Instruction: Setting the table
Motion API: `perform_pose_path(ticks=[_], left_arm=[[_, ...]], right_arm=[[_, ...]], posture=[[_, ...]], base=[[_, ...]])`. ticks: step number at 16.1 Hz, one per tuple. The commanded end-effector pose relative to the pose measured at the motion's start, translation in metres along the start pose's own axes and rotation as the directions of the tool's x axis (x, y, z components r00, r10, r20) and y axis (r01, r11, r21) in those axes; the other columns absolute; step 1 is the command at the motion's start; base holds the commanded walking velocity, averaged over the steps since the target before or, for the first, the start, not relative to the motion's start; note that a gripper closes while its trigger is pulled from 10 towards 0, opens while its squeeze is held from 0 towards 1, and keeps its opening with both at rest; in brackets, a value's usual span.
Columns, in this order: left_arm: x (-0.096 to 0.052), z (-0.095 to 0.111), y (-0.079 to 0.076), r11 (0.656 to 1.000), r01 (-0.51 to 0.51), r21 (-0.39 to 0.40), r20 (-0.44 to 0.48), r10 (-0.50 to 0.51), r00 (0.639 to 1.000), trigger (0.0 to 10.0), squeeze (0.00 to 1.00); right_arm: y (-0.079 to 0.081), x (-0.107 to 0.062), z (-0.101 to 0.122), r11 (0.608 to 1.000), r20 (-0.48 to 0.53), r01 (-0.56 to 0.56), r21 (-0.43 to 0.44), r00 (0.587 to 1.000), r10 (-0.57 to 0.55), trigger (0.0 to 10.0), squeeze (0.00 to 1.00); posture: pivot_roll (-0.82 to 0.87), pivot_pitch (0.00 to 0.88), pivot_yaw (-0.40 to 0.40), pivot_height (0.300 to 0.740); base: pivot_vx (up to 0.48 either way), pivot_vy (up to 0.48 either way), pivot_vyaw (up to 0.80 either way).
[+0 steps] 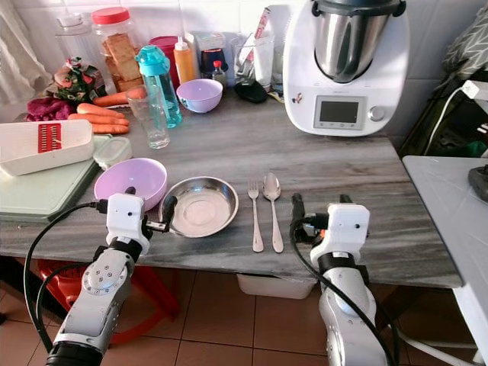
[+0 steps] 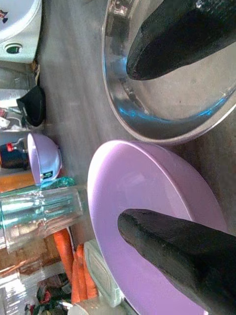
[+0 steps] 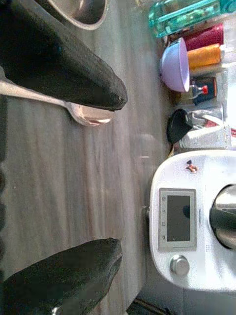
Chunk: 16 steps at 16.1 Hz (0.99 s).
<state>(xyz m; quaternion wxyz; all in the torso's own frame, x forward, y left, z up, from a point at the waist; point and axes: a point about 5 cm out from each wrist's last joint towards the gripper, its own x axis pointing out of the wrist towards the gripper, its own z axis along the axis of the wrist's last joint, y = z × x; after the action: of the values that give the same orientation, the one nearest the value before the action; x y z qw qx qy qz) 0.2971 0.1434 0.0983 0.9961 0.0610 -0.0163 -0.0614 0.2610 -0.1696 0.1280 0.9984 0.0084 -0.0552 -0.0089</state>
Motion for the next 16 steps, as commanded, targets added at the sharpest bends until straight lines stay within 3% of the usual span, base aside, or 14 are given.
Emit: perform_pose_path(ticks=[1, 5, 7, 10, 14, 16], left_arm=[[0.0027, 0.0016, 0.0039, 1.0, -0.019, 0.008, -0.006, 0.019, 1.0, 10.0, 0.0], [0.0037, 0.0023, 0.0059, 1.0, -0.031, 0.006, -0.008, 0.031, 0.999, 10.0, 0.0], [0.0043, 0.0026, 0.0056, 0.999, -0.037, 0.002, -0.009, 0.037, 0.999, 10.0, 0.0], [0.0053, 0.0033, 0.0058, 0.999, -0.038, 0.001, -0.008, 0.038, 0.999, 10.0, 0.0], [0.0063, 0.0034, 0.006, 0.999, -0.037, 0.002, -0.007, 0.037, 0.999, 10.0, 0.0], [0.0068, 0.0032, 0.0056, 0.999, -0.035, 0.002, -0.008, 0.035, 0.999, 10.0, 0.0]], right_arm=[[-0.0013, 0.0026, 0.0054, 1.0, 0.026, -0.006, 0.011, 1.0, 0.006, 10.0, 0.0], [-0.0031, 0.0066, 0.0065, 1.0, 0.032, 0.017, 0.019, 0.999, -0.017, 10.0, 0.0], [-0.0027, 0.0082, 0.0068, 0.997, 0.018, 0.008, 0.076, 1.0, -0.009, 10.0, 0.0], [-0.0034, 0.0077, 0.006, 0.999, 0.02, 0.012, 0.038, 1.0, -0.013, 10.0, 0.0], [-0.006, 0.0098, 0.006, 0.998, 0.008, 0.05, 0.05, 0.999, -0.05, 10.0, 0.0], [-0.0066, 0.0122, 0.006, 0.997, 0.017, 0.071, 0.008, 0.997, -0.071, 10.0, 0.0]], posture=[[-0.05, 0.0, 0.061, 0.74], [-0.05, 0.0, 0.059, 0.74], [-0.04, 0.0, 0.058, 0.74], [-0.04, 0.0, 0.059, 0.74], [-0.04, 0.0, 0.062, 0.74], [-0.04, 0.0, 0.065, 0.74]], base=[[0.0, 0.0, 0.0], [-0.202, 0.0, 0.0], [-0.291, 0.0, 0.0], [-0.292, 0.0, 0.0], [-0.291, 0.0, 0.0], [-0.294, 0.0, 0.0]])
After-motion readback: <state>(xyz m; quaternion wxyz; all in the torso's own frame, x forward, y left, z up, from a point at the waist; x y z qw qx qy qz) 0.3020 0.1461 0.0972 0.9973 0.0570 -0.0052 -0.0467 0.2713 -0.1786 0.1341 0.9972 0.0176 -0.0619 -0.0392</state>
